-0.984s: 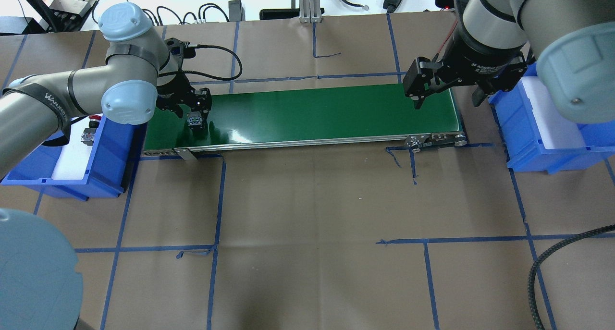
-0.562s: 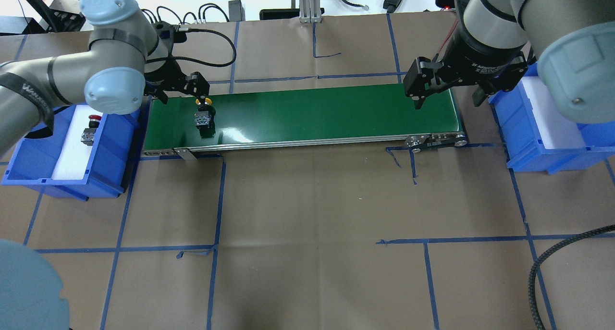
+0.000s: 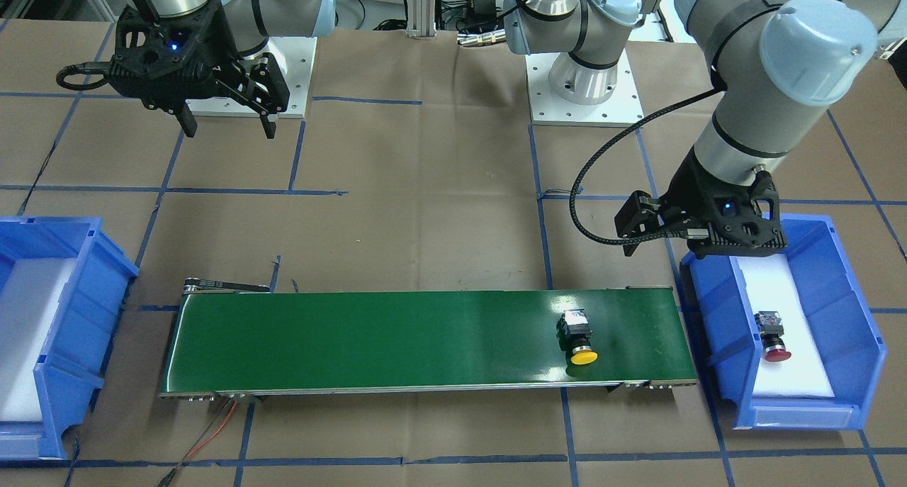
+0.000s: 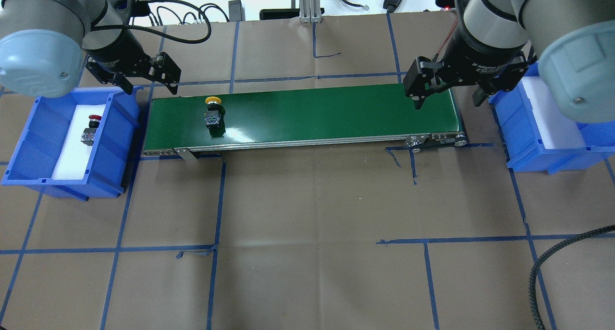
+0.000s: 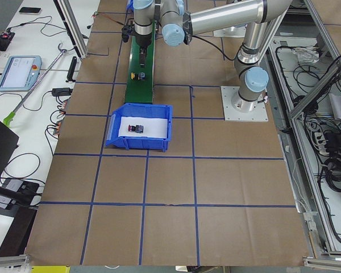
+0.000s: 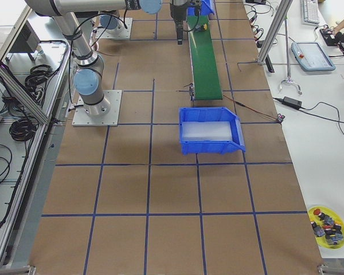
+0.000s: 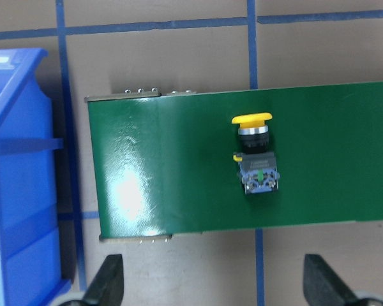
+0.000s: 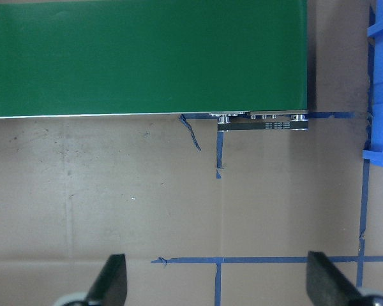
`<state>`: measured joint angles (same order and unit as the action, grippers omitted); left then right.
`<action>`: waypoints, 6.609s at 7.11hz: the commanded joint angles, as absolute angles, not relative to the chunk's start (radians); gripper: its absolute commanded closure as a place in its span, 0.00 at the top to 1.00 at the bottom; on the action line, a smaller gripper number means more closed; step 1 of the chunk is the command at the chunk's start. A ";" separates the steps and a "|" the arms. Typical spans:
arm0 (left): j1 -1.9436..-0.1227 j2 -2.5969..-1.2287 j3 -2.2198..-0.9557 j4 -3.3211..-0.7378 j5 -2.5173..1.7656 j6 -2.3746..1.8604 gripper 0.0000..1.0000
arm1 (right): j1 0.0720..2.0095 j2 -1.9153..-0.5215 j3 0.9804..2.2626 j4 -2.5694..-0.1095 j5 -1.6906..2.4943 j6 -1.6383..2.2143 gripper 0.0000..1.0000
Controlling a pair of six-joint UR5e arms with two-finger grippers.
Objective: Transport two buttons from left to right
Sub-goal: 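Raise the left gripper and move it back over the blue bin, then lower the left gripper and grasp the red-capped button, then lift the red button out of the bin toward the conveyor with left gripper, then lower the red button onto the belt and open the left gripper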
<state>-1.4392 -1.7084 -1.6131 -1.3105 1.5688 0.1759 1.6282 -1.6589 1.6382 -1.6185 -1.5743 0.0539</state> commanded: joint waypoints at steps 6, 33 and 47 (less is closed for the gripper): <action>-1.051 -1.755 -1.623 -1.299 1.566 0.690 1.00 | 1.628 -1.658 1.637 -1.612 -1.574 0.054 1.00; -1.003 -1.932 -1.495 -1.238 1.565 0.626 0.00 | 1.625 -1.669 1.640 -1.594 -1.574 0.054 1.00; -1.422 -1.962 -1.623 -1.099 1.566 0.253 0.00 | 1.621 -1.667 1.643 -1.594 -1.577 0.054 1.00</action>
